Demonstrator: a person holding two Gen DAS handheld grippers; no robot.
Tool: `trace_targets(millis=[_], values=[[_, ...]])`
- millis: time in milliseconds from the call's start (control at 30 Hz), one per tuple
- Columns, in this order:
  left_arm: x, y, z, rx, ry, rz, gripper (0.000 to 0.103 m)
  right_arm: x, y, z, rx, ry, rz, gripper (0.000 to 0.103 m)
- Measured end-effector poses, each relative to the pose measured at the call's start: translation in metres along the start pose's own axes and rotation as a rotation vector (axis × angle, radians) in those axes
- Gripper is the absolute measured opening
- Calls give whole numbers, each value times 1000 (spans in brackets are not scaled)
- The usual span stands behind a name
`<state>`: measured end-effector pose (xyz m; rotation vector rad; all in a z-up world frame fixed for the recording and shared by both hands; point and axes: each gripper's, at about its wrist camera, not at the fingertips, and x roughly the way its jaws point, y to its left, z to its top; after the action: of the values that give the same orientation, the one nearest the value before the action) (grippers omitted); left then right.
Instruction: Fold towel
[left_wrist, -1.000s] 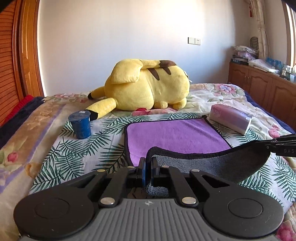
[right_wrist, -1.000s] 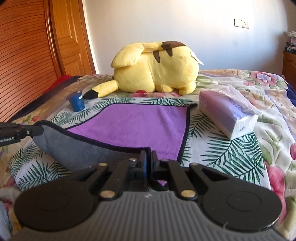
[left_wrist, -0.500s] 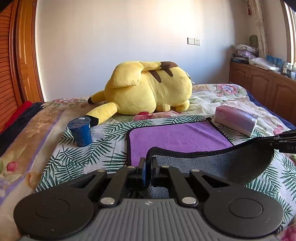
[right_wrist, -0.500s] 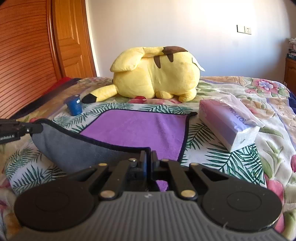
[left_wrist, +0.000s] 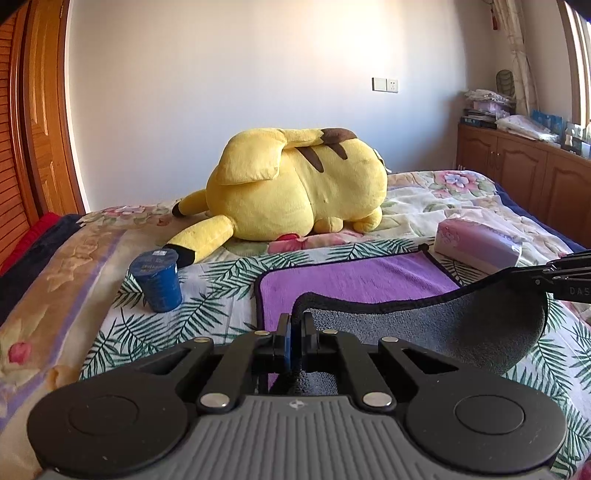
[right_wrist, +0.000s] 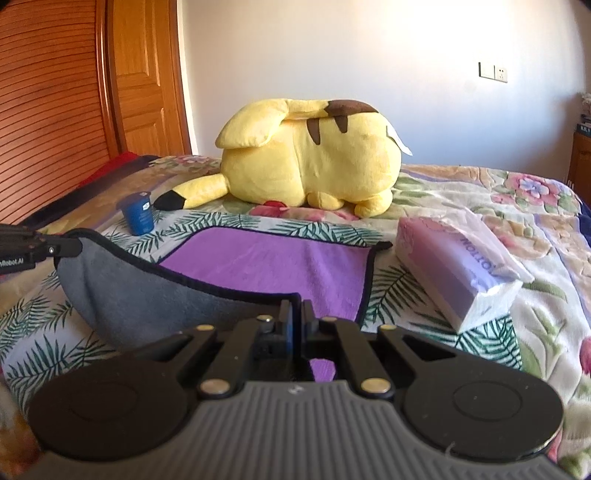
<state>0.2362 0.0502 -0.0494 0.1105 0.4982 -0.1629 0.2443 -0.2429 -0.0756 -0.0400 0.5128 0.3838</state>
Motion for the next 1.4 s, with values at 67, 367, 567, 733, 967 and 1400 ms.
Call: trace_targets(millis=[67,367,567,733,967,1400], values=[[4,1,2,10,-4,2,5,3,-2,3,-5,-6,-3,4],[26,7,3,16,10,19,5,18,-8,13,-8,-7,-5,4],[31,9,12,36,2,26,5,27,-8,22,-25,-8,3,4],[38,10,23,68,-10,34,5,35,-5,32,-56,-20,2,4],[52,9,37,86,-35,45,5,40,-10,46,-79,-47,-14,4],[87,3,62,115,-83,81,5,60,-26,65,-106,-86,-54,4]])
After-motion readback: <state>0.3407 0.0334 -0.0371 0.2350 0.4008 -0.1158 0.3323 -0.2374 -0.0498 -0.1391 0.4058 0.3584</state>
